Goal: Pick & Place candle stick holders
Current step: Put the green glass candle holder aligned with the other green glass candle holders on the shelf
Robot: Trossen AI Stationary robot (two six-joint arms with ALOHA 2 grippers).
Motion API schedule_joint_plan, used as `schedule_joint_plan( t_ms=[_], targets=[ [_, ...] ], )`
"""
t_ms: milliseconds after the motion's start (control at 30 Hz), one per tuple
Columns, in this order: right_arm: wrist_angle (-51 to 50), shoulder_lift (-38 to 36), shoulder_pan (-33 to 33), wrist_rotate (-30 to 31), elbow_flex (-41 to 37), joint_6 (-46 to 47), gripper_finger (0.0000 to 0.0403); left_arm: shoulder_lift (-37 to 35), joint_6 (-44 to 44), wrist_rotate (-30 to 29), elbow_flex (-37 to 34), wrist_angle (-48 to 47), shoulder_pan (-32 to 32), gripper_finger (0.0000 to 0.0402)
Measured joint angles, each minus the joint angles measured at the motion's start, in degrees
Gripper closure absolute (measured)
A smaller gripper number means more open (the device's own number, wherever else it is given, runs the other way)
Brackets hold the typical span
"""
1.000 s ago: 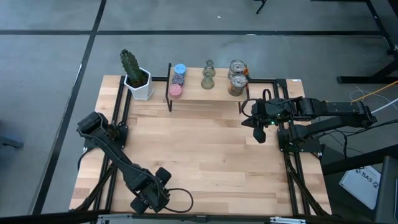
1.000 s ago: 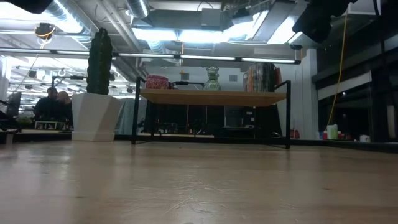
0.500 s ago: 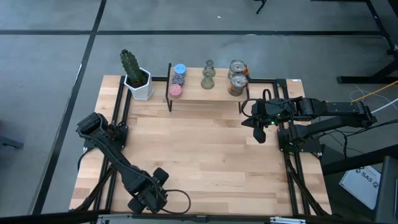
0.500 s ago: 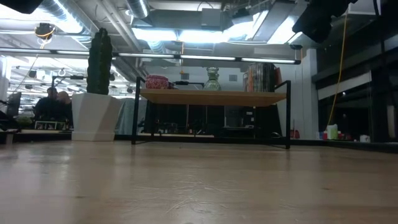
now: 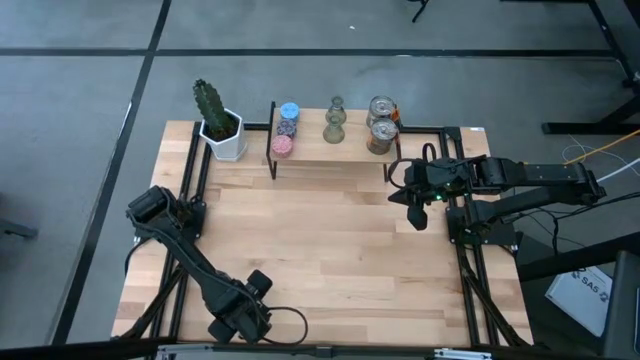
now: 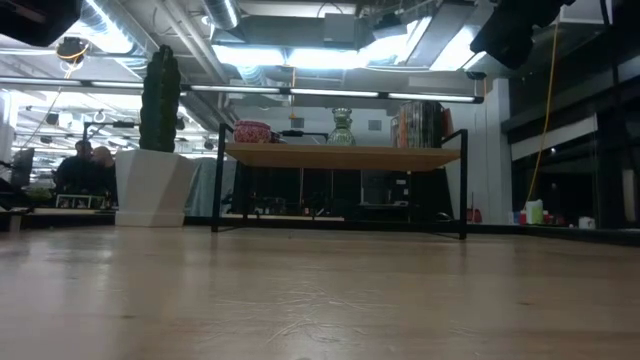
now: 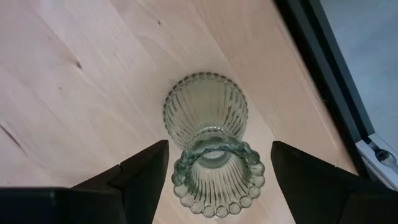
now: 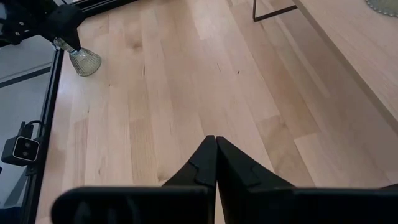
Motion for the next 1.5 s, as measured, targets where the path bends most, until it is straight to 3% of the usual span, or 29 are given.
schedule_joint_plan(
  t_ms=[867, 1500],
  targets=[
    [-0.03, 0.00, -0.01, 0.02, 0.00, 0.00, 0.0395, 0.02, -2.95, -0.15, 0.81, -1.57, 0.04, 0.0124],
    [-0.01, 0.00, 0.00, 0.02, 0.00, 0.00, 0.0395, -0.02, -2.51, 0.06, 0.81, -1.54, 0.04, 0.0202]
  ],
)
